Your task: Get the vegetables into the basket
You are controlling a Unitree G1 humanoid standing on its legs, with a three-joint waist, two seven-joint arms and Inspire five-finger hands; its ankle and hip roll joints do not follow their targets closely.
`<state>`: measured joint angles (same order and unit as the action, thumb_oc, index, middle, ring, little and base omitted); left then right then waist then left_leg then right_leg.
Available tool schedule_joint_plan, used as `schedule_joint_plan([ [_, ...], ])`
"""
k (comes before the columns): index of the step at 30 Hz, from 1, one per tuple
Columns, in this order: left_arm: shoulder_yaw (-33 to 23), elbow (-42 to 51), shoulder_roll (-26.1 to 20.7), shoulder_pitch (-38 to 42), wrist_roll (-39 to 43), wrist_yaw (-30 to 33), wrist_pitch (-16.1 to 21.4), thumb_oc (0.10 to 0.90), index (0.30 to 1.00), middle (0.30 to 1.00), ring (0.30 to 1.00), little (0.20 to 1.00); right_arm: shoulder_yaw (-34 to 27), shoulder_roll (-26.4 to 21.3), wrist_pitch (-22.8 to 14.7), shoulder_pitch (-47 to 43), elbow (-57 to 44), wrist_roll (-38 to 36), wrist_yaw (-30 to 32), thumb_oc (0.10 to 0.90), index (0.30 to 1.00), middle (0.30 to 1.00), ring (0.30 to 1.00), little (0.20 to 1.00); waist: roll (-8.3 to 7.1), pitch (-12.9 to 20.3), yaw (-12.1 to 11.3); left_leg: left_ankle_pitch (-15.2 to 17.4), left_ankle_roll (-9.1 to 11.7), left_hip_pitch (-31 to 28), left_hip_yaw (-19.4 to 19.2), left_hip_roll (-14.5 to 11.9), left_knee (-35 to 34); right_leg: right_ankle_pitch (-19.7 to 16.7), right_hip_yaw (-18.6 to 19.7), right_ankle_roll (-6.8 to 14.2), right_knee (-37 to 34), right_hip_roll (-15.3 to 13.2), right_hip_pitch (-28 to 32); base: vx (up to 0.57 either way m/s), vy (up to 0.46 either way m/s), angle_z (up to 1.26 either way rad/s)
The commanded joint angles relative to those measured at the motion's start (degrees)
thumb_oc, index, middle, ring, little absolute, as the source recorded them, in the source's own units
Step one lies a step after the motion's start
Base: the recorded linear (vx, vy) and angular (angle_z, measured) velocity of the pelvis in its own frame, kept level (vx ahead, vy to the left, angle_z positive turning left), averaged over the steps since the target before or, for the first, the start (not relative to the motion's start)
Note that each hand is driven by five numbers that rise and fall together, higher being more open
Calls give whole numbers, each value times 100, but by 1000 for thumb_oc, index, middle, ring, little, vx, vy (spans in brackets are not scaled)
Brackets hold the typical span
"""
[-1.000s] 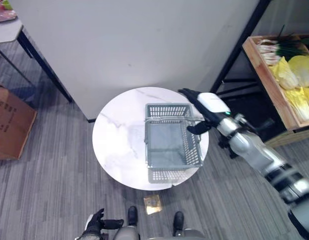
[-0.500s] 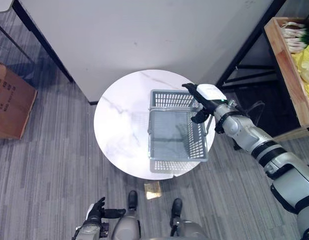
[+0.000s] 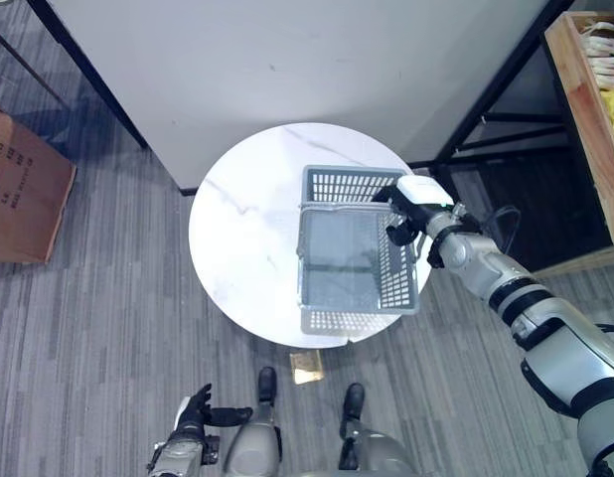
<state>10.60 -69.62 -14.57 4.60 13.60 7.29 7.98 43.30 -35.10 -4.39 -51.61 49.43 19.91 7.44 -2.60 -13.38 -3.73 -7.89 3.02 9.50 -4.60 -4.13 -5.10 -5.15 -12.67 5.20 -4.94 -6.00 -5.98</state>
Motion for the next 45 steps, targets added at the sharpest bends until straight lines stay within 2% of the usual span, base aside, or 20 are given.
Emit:
schedule_joint_plan([
  [1, 389, -353, -137, -93, -7, 145, -36, 900, 1000, 1000, 1000, 1000, 155, 60, -69, -896, 264, 98, 375, 400, 300, 300, 300, 300, -160, 221, -75, 218, 394, -161, -24, -334, 10, -462, 153, 586, -6, -552, -219, 0, 0, 0],
  [7, 339, -400, -139, -107, -71, 132, -57, 900, 1000, 1000, 1000, 1000, 97, -51, -81, -779, 104, 95, 382, 400, 300, 300, 300, 300, -178, 236, -60, 250, 386, -213, -31, -326, 10, -446, 160, 588, -6, -562, -177, 0, 0, 0],
  [10, 216, -399, -161, -167, -127, 111, -98, 900, 1000, 1000, 1000, 1000, -19, -409, -144, -645, -759, 61, 349, 400, 300, 300, 300, 300, -194, 267, 8, 281, 382, -269, -65, -334, 10, -436, 190, 593, -6, -561, -153, 0, 0, 0],
  [13, 18, -397, -179, -278, -305, 53, -164, 900, 1000, 1000, 1000, 1000, -357, -1074, -316, -129, -2108, -11, 270, 400, 300, 300, 300, 300, -212, 337, 135, 347, 364, -399, -137, -344, 10, -406, 229, 596, -6, -563, -83, 23, 7, 0],
  [15, -34, -410, -179, -296, -352, 43, -185, 900, 1000, 1000, 1000, 1000, -472, -1209, -377, 51, -2400, -47, 255, 400, 300, 300, 300, 300, -214, 357, 161, 364, 361, -435, -149, -345, 10, -394, 243, 596, -6, -559, -63, 18, -4, -5],
  [18, -276, -438, -162, -437, -538, -50, -260, 900, 1000, 1000, 1000, 1000, -1196, -1978, -647, 1092, -3763, -371, -40, 400, 300, 300, 300, 300, -210, 453, 272, 415, 359, -602, -223, -381, 10, -321, 275, 596, -6, -540, 58, 47, -10, -8],
  [19, -263, -437, -167, -437, -539, -50, -261, 900, 1000, 1000, 1000, 1000, -1229, -1990, -639, 1128, -3789, -371, -51, 400, 300, 300, 300, 300, -212, 452, 258, 417, 360, -606, -224, -383, 10, -320, 275, 595, -6, -539, 62, 47, -15, -11],
  [21, -422, -449, -155, -534, -624, -90, -290, 900, 1000, 1000, 1000, 1000, -1682, -2418, -793, 1768, -4429, -488, -217, 400, 300, 300, 300, 300, -220, 502, 348, 462, 365, -719, -263, -398, 10, -266, 267, 593, -1, -520, 163, 50, -18, -16],
  [24, -481, -478, -153, -611, -720, -96, -302, 900, 1000, 1000, 1000, 1000, -2116, -2676, -897, 2357, -4818, -447, -276, 400, 300, 300, 300, 300, -262, 529, 391, 514, 337, -901, -357, -412, 47, -212, 273, 616, 37, -525, 264, 60, 11, -13],
  [28, -590, -396, -193, -583, -688, -74, -289, 900, 1000, 1000, 1000, 1000, -2473, -2772, -944, 2818, -5001, -258, -163, 400, 300, 300, 300, 300, -363, 371, 433, 834, 288, -690, -435, -371, 782, -189, 400, 614, 302, -609, 204, -46, 55, -16],
  [29, -614, -371, -217, -563, -708, -74, -284, 900, 1000, 1000, 1000, 1000, -2759, -2815, -943, 3191, -5093, -148, -158, 400, 300, 300, 300, 300, -383, 325, 475, 938, 249, -635, -491, -345, 935, -208, 466, 656, 457, -666, 103, -85, 165, -22],
  [32, -626, -364, -248, -517, -763, -98, -295, 900, 1000, 1000, 1000, 1000, -3187, -2740, -916, 3804, -5165, -11, -116, 400, 300, 300, 300, 300, -395, 284, 639, 1018, 134, -665, -625, -209, 922, -407, 619, 787, 614, -800, -71, -81, 190, -21],
  [35, -585, -291, -277, -441, -793, -133, -250, 900, 1000, 1000, 1000, 1000, -3356, -2682, -839, 4015, -5082, 109, -63, 400, 300, 300, 300, 300, -441, 227, 830, 963, 65, -646, -895, -45, 773, -1290, 871, 980, 506, -936, -408, -183, 158, -32],
  [36, -540, -215, -317, -417, -801, -140, -218, 900, 1000, 1000, 1000, 1000, -3323, -2639, -810, 3947, -5059, 131, 1, 400, 300, 300, 300, 300, -403, 186, 884, 937, 64, -623, -1029, -113, 756, -1441, 903, 980, 473, -946, -550, -242, 104, -56],
  [37, -535, -169, -358, -407, -800, -144, -211, 900, 1000, 1000, 1000, 1000, -3334, -2608, -804, 3932, -5078, 100, 10, 400, 300, 300, 300, 300, -408, 169, 883, 903, 39, -568, -1136, -140, 767, -1361, 884, 980, 473, -944, -622, -239, 132, -83],
  [38, -543, -137, -405, -410, -843, -155, -202, 900, 1000, 1000, 1000, 1000, -3319, -2560, -794, 3892, -5041, 64, 0, 400, 300, 300, 300, 300, -386, 143, 852, 869, 21, -556, -1275, -193, 767, -1222, 704, 976, 515, -974, -606, -242, 158, -105],
  [40, -629, -77, -487, -454, -845, -117, -227, 900, 1000, 1000, 1000, 1000, -3190, -2532, -808, 3750, -4948, 26, 11, 400, 300, 300, 300, 300, -298, 118, 666, 786, -25, -545, -1631, -330, 709, -752, -73, 849, 994, -1060, -468, -260, 208, -150],
  [41, -704, -70, -522, -500, -829, -97, -247, 900, 1000, 1000, 1000, 1000, -3147, -2489, -805, 3711, -4913, 7, 6, 400, 300, 300, 300, 300, -236, 168, 565, 825, 9, -578, -1753, -387, 625, -505, -389, 878, 1203, -1115, -295, -204, 185, -138],
  [44, -809, -61, -545, -613, -839, -93, -268, 900, 1000, 1000, 1000, 1000, -3072, -2454, -810, 3629, -4852, -37, -45, 400, 300, 300, 300, 300, -237, 246, 521, 726, 39, -679, -2029, -405, 452, -335, -541, 850, 1293, -1147, -57, -116, 62, -115],
  [45, -916, -125, -533, -692, -835, -99, -276, 900, 1000, 1000, 1000, 1000, -3053, -2384, -816, 3567, -4785, -62, -33, 400, 300, 300, 300, 300, -233, 383, 443, 620, 29, -708, -2340, -447, 346, -255, -778, 856, 1447, -1205, 202, -86, 18, -120],
])
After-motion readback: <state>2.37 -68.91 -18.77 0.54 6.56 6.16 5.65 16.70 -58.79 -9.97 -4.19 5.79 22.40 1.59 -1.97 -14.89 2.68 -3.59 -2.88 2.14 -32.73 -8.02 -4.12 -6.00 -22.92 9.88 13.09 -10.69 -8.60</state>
